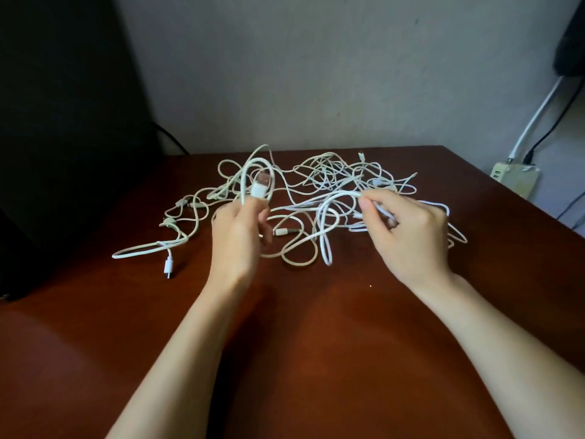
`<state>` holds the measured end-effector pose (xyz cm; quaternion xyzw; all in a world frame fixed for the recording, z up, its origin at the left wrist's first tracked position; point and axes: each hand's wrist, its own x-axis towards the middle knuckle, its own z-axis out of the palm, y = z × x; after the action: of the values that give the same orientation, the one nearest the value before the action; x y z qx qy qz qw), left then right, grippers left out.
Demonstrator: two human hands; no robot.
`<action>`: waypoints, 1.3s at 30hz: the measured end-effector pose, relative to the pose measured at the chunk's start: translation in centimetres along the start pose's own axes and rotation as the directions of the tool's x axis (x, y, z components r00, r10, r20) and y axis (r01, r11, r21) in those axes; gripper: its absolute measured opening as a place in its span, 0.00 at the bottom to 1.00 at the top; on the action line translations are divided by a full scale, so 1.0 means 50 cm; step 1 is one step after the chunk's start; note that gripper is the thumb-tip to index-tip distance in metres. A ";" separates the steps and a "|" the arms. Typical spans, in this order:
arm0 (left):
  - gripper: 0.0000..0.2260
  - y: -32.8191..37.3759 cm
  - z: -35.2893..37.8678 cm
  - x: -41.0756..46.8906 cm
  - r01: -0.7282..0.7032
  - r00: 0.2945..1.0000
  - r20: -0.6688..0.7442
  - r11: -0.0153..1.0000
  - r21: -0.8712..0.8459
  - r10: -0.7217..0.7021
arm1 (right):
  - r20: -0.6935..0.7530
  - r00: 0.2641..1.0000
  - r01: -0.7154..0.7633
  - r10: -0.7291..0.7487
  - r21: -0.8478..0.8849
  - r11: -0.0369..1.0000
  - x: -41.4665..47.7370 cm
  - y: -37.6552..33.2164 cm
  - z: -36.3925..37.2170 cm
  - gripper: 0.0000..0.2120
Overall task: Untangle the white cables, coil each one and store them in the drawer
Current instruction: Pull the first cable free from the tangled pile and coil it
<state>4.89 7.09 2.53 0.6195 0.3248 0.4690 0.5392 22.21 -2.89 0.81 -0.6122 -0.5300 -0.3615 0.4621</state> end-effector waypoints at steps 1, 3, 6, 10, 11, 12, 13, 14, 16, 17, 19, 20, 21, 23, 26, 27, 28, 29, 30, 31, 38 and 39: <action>0.09 0.001 0.001 -0.006 -0.059 0.998 0.007 0.993 0.103 0.059 | -0.006 1.000 0.029 -0.029 -0.013 0.999 -0.001 -0.004 0.001 0.08; 0.07 -0.001 0.007 -0.012 -0.187 0.982 0.076 0.938 0.293 0.172 | -0.020 0.997 0.072 -0.072 -0.018 0.997 -0.001 -0.010 0.002 0.08; 0.09 -0.003 0.016 -0.019 -0.284 0.955 0.231 0.805 0.520 0.188 | -0.031 0.992 0.121 -0.122 -0.056 0.991 0.002 -0.014 0.000 0.08; 0.20 0.003 0.020 -0.027 -0.237 0.959 0.283 0.649 0.723 0.035 | -0.018 0.989 0.141 -0.143 -0.114 0.984 0.003 -0.013 -0.001 0.07; 0.20 0.006 0.019 -0.028 -0.234 0.955 0.296 0.641 0.731 0.011 | -0.014 0.989 0.142 -0.144 -0.125 0.982 0.003 -0.013 -0.002 0.07; 0.21 0.008 0.018 -0.028 -0.235 0.951 0.309 0.641 0.730 -0.003 | -0.012 0.989 0.142 -0.145 -0.136 0.980 0.004 -0.014 -0.003 0.07; 0.21 0.009 0.016 -0.026 -0.234 0.948 0.317 0.643 0.729 -0.015 | -0.011 0.989 0.143 -0.147 -0.153 0.978 0.006 -0.015 -0.004 0.06; 0.21 0.011 0.015 -0.026 -0.234 0.946 0.323 0.647 0.726 -0.020 | -0.010 0.989 0.143 -0.147 -0.173 0.975 0.007 -0.016 -0.005 0.06; 0.21 0.013 0.014 -0.026 -0.229 0.948 0.317 0.641 0.733 -0.024 | -0.002 0.991 0.131 -0.135 -0.203 0.970 0.010 -0.016 -0.006 0.06; 0.20 0.015 0.014 -0.027 -0.227 0.952 0.305 0.640 0.734 -0.012 | 0.003 0.993 0.118 -0.120 -0.218 0.969 0.010 -0.013 -0.007 0.06; 0.19 0.013 0.012 -0.023 -0.222 0.965 0.258 0.670 0.708 0.047 | 0.009 0.998 0.067 -0.067 -0.258 0.964 0.009 -0.003 -0.005 0.06; 0.18 0.009 0.010 -0.019 -0.213 0.971 0.227 0.716 0.664 0.079 | 0.009 0.999 0.037 -0.035 -0.277 0.960 0.009 0.004 -0.005 0.07; 0.17 0.006 0.009 -0.017 -0.205 0.974 0.199 0.778 0.594 0.105 | 0.008 1.000 0.007 -0.005 -0.296 0.955 0.008 0.012 -0.004 0.07; 0.10 0.008 0.007 -0.017 -0.200 0.976 0.161 0.900 0.388 0.148 | 0.001 0.998 -0.054 0.057 -0.324 0.945 0.008 0.024 -0.003 0.07; 0.07 0.026 0.003 -0.014 -0.198 0.980 0.033 0.978 0.064 0.196 | -0.038 0.984 -0.179 0.177 -0.349 0.920 0.010 0.041 -0.006 0.06; 0.10 0.031 -0.006 -0.009 -0.176 0.984 -0.031 0.983 -0.050 0.175 | -0.038 0.966 -0.251 0.255 -0.364 0.897 0.012 0.047 -0.010 0.06; 0.13 0.034 -0.017 -0.001 -0.157 0.986 -0.091 0.972 -0.174 0.143 | -0.020 0.936 -0.332 0.352 -0.385 0.861 0.015 0.055 -0.015 0.07; 0.13 0.037 -0.029 0.007 -0.151 0.983 -0.141 0.945 -0.289 0.114 | 0.001 0.897 -0.404 0.443 -0.406 0.820 0.015 0.066 -0.020 0.08; 0.13 0.039 -0.039 0.013 -0.156 0.980 -0.177 0.912 -0.379 0.094 | 0.003 0.862 -0.459 0.508 -0.421 0.782 0.014 0.079 -0.026 0.10; 0.14 0.040 -0.048 0.018 -0.160 0.976 -0.202 0.881 -0.445 0.075 | 0.002 0.834 -0.497 0.552 -0.430 0.754 0.012 0.091 -0.031 0.10; 0.20 0.024 -0.054 0.023 -0.104 0.976 -0.219 0.907 -0.409 0.013 | 0.075 0.876 -0.441 0.476 -0.273 0.855 0.007 0.081 -0.016 0.17; 0.19 0.022 -0.052 0.022 -0.105 0.979 -0.204 0.918 -0.383 0.027 | 0.071 0.908 -0.387 0.413 -0.237 0.891 0.010 0.068 -0.014 0.19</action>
<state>2.77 8.82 3.78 0.4610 0.2546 0.6007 0.6015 25.67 -3.42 0.86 -0.7758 -0.3762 -0.2769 0.4242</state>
